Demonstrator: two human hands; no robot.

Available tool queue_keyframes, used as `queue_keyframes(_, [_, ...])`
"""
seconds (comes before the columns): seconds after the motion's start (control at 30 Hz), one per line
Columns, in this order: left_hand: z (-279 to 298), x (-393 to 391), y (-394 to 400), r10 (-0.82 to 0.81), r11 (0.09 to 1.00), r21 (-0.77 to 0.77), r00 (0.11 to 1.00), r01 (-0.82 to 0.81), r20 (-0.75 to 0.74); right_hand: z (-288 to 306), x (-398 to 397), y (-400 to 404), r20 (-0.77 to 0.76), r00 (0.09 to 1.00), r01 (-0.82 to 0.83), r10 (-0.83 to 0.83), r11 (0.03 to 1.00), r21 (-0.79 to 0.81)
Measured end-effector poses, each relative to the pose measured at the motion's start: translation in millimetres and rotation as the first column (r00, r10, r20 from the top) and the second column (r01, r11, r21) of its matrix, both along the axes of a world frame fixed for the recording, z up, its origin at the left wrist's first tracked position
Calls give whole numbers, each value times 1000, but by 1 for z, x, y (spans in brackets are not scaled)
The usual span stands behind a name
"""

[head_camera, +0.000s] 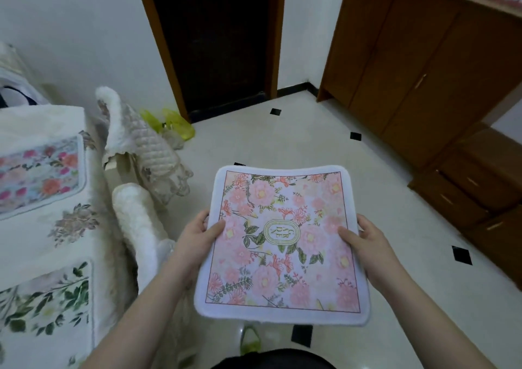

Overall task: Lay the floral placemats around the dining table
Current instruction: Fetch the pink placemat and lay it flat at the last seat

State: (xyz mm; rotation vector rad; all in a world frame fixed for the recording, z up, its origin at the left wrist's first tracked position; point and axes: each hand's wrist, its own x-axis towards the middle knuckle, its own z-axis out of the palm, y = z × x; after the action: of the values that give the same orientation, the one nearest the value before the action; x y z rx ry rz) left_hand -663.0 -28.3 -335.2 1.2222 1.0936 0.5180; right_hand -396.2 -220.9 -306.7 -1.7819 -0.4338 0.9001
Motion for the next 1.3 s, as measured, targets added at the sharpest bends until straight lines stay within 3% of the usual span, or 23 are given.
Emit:
queue_keyframes(0.17, [3, 7, 52, 49, 997, -61, 997, -45, 64, 9, 16, 68, 16, 999, -49, 49, 999, 22])
queue_keyframes(0.63, [3, 73, 169, 183, 983, -6, 983, -183, -2, 0, 118, 243, -43, 967, -247, 250, 967, 62])
queue_keyframes(0.9, [31, 123, 232, 305, 951, 85, 949, -299, -82, 1, 179, 342, -80, 930, -354, 359, 933, 62])
queue_keyframes(1.3, [18, 92, 309, 471, 882, 79, 875, -465, -110, -19, 155, 474, -139, 868, -474, 476, 879, 52])
